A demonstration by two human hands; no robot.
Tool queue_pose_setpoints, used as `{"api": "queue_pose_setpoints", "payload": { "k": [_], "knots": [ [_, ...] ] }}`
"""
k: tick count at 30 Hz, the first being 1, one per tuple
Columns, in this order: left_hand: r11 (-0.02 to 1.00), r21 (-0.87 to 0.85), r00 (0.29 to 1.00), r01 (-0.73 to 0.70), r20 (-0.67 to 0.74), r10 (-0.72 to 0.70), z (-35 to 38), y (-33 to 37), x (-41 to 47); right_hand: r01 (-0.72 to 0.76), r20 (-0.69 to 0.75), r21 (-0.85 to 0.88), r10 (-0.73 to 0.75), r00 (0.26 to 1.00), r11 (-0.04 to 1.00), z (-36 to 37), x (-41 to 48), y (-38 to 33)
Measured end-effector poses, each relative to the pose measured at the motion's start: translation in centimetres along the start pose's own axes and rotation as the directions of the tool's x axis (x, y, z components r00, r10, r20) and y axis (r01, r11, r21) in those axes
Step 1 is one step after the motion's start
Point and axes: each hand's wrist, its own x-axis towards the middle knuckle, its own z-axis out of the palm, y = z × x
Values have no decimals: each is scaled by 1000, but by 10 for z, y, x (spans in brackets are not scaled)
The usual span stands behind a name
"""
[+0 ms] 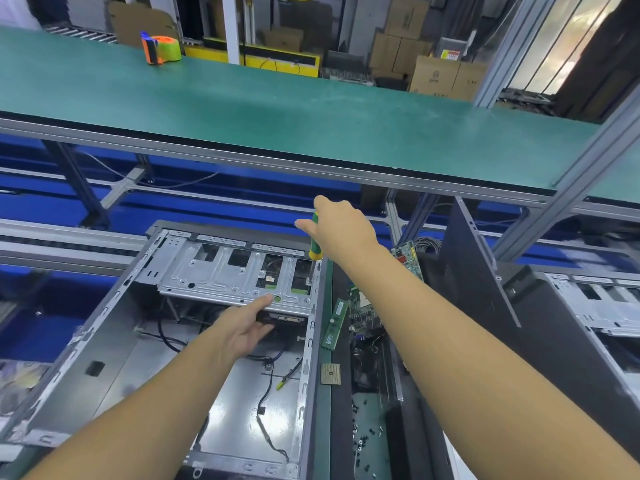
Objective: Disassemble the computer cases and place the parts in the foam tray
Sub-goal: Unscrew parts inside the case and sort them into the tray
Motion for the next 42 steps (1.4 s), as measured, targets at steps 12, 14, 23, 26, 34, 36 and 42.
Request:
{"api": "queue_pose_setpoints", "payload": {
  "k": [12, 14, 23, 26, 34, 36, 42],
  "knots": [
    [1000, 11, 1000, -13, -18, 14, -2, -2, -1, 170, 301, 169, -215, 929, 971, -24, 4, 3],
    [1000, 4, 1000, -18, -15, 18, -2, -2, 1, 161, 242, 166, -199, 950, 973, -20, 2, 1],
    [999, 30, 1000, -27, 8, 27, -5, -3, 2, 58, 335, 212, -128, 933, 976, -24, -3, -5],
    [998, 43, 999, -51, -2, 51, -7, -3, 5, 42, 289, 114, -73, 955, 993, -25, -5, -8],
    [998, 57, 999, -31, 42, 29, -15, -5, 16, -82, 214, 134, 52, 975, 987, -16, 2, -17],
    [998, 56, 998, -24, 59, 21, -15, -5, 15, -152, 306, 218, 81, 949, 964, -22, 4, -20],
    [998, 58, 994, -6, 114, -1, -14, -5, 15, -162, 176, -72, 173, 969, 984, -9, 2, -24]
  ]
}}
